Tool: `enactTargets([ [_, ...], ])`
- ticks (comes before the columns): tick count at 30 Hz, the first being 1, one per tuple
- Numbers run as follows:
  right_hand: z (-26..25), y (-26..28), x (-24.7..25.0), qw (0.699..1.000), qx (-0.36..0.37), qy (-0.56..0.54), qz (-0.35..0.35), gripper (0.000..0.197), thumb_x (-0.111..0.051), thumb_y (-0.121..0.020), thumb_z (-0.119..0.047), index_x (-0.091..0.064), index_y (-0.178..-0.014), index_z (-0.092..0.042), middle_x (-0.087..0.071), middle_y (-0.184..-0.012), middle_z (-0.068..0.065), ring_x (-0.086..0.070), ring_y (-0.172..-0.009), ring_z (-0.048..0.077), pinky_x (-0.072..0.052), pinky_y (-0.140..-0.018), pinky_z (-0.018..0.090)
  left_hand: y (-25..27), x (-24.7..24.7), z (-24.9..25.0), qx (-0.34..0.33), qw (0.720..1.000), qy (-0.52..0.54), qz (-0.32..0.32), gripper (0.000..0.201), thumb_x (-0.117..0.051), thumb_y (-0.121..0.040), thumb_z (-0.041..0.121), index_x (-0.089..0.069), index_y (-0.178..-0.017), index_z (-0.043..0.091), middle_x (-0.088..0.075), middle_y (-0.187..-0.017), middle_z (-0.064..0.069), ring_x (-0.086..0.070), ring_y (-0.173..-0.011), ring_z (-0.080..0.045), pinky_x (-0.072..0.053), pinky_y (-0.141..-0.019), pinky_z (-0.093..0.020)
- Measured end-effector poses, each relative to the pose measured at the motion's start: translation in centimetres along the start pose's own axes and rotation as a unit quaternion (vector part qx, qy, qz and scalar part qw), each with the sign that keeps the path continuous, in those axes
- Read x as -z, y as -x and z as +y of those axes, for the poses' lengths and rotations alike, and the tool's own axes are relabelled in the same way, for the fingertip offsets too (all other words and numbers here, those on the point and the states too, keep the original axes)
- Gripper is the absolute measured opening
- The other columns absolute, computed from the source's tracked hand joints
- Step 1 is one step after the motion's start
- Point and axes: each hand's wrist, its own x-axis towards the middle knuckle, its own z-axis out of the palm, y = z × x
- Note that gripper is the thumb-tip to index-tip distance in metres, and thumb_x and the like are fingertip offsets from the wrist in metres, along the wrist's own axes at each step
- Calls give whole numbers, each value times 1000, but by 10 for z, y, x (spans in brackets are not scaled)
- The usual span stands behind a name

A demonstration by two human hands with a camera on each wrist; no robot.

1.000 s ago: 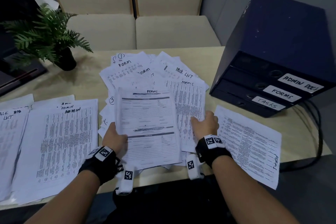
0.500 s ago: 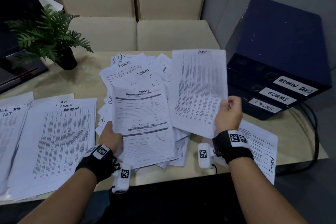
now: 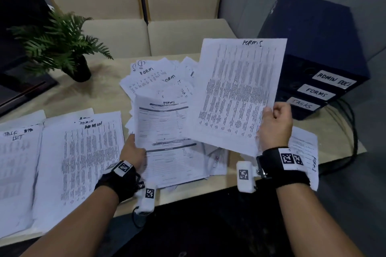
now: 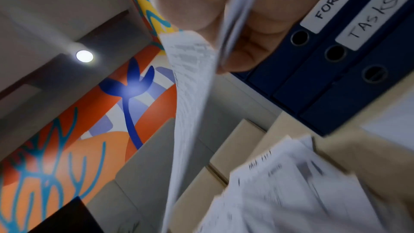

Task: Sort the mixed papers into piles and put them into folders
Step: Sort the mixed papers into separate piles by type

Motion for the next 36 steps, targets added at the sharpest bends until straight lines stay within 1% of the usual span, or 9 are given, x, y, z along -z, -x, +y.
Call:
enactTargets([
  [3,13,33,-18,995,-51,33,-76,10,-51,-97,-13,-50,-88,-18,-63,-81,2,-50,-62,14,-42,-53,24,-2,-1,-5,-3,1000,20,-13,25,-44,-96,20,-49,-117,7,-59,-117,-16,-57,-101,-33,-46,-88,-40],
  [9,53,86,-49,958,-82,161,-222,7,-50,-95,-10,-49,-91,-15,-55,-81,3,-48,-71,20,-36,-62,27,-28,-10,-40,13,993,76,-90,92,-39,-75,85,-44,-138,19,-52,-138,-3,-51,-124,-29,-38,-105,-52],
  [14,53,92,-52,936,-134,166,-279,11,-55,-96,-23,-54,-101,-14,-59,-89,2,-53,-73,19,-39,-64,24,8,-17,-11,-35,996,-22,-82,42,-60,-85,19,-45,-124,15,-63,-114,-12,-62,-91,-33,-52,-76,-42],
  [19,86,47,11,917,-260,232,-193,28,-56,-92,-38,-59,-96,-10,-65,-97,10,-59,-87,27,-39,-69,29,11,-39,5,-37,993,67,-85,33,-51,-89,5,-47,-116,23,-55,-64,-18,-46,-43,-25,-40,-43,-33],
  [22,118,20,58,879,-319,305,-180,49,-52,-94,-44,-58,-111,2,-63,-111,21,-60,-100,35,-45,-80,34,21,-57,25,-60,990,91,-87,34,-48,-91,-1,-47,-114,24,-48,-57,-18,-38,-32,-21,-34,-35,-25],
  [25,138,6,90,871,-358,309,-136,71,-58,-92,-43,-32,-141,1,-51,-132,28,-54,-117,42,-47,-88,42,28,-78,46,-68,985,120,-102,37,-49,-91,-2,-49,-115,27,-58,-68,-18,-52,-46,-26,-46,-45,-37],
  [28,153,-3,107,873,-341,315,-149,70,-59,-91,-44,-27,-140,-6,-48,-132,28,-55,-111,42,-47,-78,41,33,-105,55,-61,982,144,-111,43,-52,-90,-5,-49,-119,27,-66,-101,-10,-63,-82,-28,-53,-76,-44],
  [34,166,-17,118,888,-379,244,-91,65,-69,-88,-34,-33,-137,-12,-29,-139,22,-53,-100,37,-38,-75,36,43,-142,61,-51,983,131,-118,42,-56,-89,1,-49,-123,25,-64,-90,-13,-58,-60,-29,-46,-51,-32],
  [36,168,-22,121,893,-385,228,-57,73,-71,-86,-33,-28,-139,-7,-28,-141,24,-51,-109,42,-38,-78,38,45,-147,61,-53,983,136,-114,42,-54,-90,-2,-49,-122,24,-66,-96,-10,-64,-75,-32,-54,-64,-41],
])
